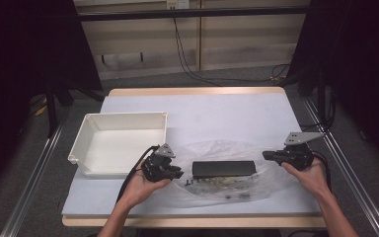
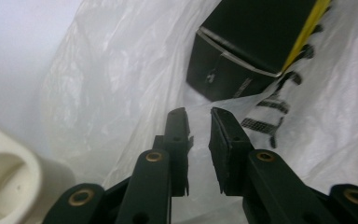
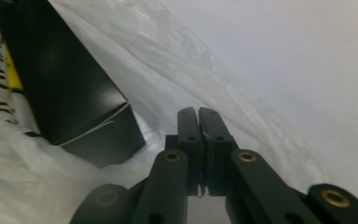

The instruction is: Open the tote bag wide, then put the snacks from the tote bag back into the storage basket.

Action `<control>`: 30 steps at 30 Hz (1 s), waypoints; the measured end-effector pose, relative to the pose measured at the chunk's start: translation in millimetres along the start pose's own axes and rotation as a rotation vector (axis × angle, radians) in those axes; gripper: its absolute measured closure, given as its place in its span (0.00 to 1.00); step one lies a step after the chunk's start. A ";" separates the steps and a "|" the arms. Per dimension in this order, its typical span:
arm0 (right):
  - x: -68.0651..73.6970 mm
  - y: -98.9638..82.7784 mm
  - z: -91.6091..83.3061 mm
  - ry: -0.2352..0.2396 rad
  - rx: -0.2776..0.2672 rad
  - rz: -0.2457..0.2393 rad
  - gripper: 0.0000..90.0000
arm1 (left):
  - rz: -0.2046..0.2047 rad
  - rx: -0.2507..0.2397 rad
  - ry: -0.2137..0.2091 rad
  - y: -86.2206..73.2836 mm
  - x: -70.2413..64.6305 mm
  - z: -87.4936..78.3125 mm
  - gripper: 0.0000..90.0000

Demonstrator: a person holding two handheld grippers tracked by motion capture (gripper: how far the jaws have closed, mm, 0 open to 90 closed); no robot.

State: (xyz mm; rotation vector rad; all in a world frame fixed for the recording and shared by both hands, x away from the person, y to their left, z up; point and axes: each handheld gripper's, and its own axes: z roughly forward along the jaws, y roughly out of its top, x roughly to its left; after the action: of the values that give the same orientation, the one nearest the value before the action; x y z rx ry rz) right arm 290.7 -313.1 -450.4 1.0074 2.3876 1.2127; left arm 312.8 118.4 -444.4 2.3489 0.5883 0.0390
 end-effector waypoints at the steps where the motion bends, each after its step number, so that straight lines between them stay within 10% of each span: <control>1: 2.9 0.4 -1.9 -0.001 -0.004 -0.003 0.96 | 0.011 -0.009 0.005 1.0 -1.3 -1.4 0.84; 23: 42.0 -21.2 -43.0 0.005 -0.277 0.062 0.47 | 0.081 -0.184 -0.033 10.1 -12.2 -19.5 0.66; 30: 59.5 -29.1 -53.1 0.005 -0.247 0.092 0.24 | 0.143 -0.174 -0.024 20.8 -16.6 -21.2 0.61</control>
State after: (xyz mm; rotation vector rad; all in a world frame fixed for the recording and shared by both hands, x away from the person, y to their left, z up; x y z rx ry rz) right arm 206.8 -315.3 -437.4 1.0440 2.1476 1.5004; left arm 302.3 111.3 -412.9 2.2146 0.3877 0.1226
